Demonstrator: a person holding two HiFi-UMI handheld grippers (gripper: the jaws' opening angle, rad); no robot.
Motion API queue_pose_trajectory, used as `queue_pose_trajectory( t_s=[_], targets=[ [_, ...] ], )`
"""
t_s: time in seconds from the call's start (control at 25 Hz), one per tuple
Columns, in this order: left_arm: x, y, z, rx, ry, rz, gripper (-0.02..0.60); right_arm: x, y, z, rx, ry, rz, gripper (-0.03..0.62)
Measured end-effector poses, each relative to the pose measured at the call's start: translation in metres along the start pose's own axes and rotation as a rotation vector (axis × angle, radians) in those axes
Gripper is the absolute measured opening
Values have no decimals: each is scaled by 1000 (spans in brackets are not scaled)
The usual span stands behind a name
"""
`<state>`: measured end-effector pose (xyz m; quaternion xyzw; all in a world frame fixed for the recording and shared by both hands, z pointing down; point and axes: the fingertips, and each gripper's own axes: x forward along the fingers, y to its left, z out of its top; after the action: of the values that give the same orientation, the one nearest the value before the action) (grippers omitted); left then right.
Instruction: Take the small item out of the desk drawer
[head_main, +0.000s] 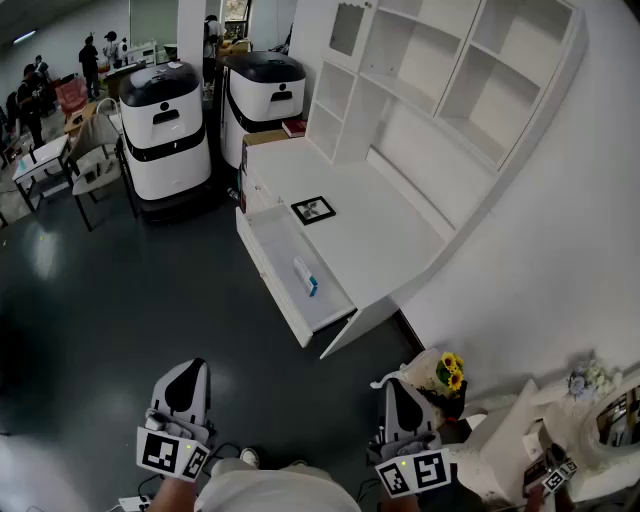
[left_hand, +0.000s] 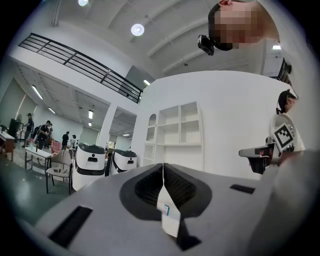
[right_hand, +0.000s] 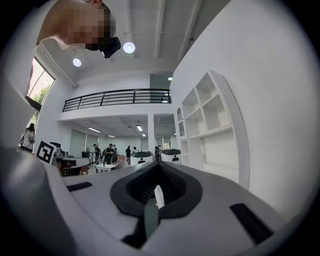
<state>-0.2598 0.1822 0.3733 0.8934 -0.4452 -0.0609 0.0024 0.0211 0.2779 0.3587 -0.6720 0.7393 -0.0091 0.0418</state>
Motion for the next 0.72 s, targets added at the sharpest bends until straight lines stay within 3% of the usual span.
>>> queue_pose_trajectory(
  t_s=[0.4, 0.6, 0.72],
  targets=[
    [-15, -14, -2, -29, -4, -2, 16, -24, 8, -4, 4, 17, 10, 9],
    [-21, -23, -6, -35, -11, 31, 18, -38, 10, -6, 39, 11, 76, 9],
    [-26, -24, -8, -61, -5, 52, 86, -48, 12, -6, 47, 13, 87, 9]
  ],
)
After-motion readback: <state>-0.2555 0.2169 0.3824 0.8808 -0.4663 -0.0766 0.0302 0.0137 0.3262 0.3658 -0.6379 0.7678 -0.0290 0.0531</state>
